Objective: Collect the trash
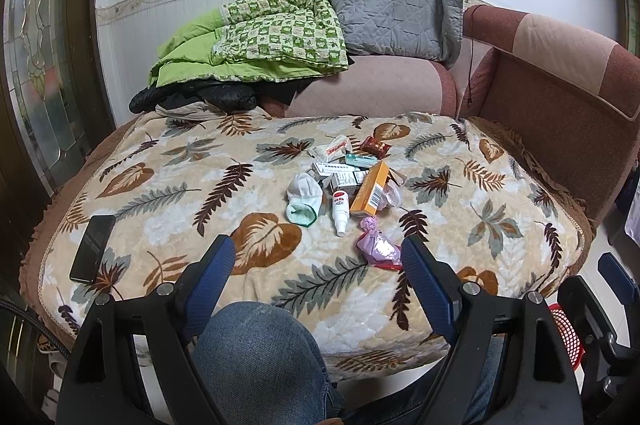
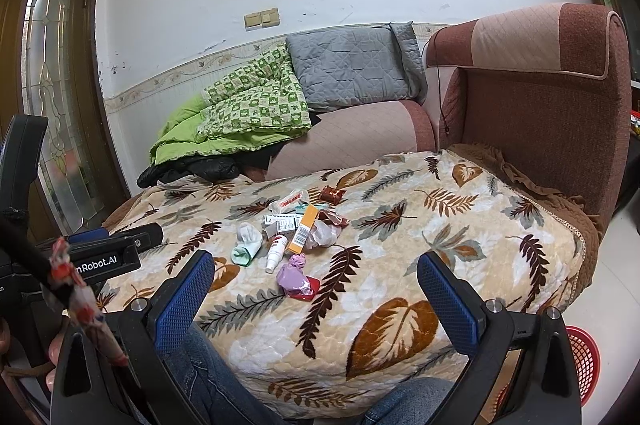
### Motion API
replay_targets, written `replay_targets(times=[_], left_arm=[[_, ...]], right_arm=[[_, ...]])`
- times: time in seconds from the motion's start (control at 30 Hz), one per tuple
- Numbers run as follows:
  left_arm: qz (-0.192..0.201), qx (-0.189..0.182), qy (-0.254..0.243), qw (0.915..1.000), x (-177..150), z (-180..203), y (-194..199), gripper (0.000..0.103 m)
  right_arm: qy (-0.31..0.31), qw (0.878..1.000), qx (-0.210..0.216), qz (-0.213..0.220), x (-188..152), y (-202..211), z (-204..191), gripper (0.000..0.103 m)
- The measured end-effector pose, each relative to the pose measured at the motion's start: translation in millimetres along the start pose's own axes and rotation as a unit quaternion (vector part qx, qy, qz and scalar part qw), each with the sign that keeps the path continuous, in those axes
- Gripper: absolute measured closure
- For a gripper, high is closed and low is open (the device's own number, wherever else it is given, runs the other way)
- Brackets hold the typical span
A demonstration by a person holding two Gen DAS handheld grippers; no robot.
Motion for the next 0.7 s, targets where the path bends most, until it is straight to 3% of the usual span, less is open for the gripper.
replay_targets(times=[0.7], left_arm=[[-0.001, -0.003, 0.004, 1.0, -1.0, 0.2, 2.6, 0.019]], right_arm=[[0.001, 1.0, 0.003, -0.001, -1.1, -3.7, -5.2, 0.0]])
Point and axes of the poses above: each gripper's, at about its wrist camera, not at the fingertips, and y roughly against the way its jaws point, z to its right, x to its top, the point moved 9 cm from there along -y, roughly the way its jaws point, and after that the axes turned 6 degrees about -z, right-handed, at the moved point
